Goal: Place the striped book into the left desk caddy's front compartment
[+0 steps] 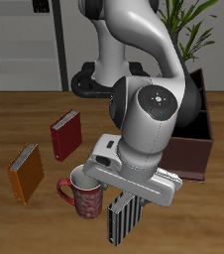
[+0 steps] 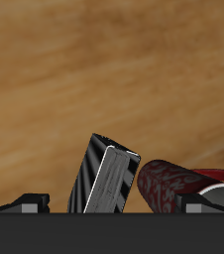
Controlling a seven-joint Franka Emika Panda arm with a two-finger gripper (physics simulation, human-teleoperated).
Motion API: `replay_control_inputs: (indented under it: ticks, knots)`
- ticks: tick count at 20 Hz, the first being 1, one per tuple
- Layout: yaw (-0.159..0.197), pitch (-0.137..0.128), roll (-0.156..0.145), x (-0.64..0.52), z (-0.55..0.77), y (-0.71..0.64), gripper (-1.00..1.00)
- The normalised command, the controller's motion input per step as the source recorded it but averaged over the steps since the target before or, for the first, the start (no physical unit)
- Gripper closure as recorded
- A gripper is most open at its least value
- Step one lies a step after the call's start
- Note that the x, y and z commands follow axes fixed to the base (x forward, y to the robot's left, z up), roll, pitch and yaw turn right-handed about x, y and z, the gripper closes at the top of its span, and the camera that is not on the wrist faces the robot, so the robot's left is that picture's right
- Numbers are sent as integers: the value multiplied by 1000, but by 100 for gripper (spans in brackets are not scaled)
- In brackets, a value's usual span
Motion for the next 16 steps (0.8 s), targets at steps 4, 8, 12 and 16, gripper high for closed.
replay_control_inputs:
  ticks: [4,8,12,16]
  knots:
    - [-32,21,-15,-64,-284,-124,-100]
    - [3,13,-20,-35,-302,-144,-100]
    - [-21,21,-17,-39,-181,-119,-100]
    - [7,10,6,-49,-204,6,-100]
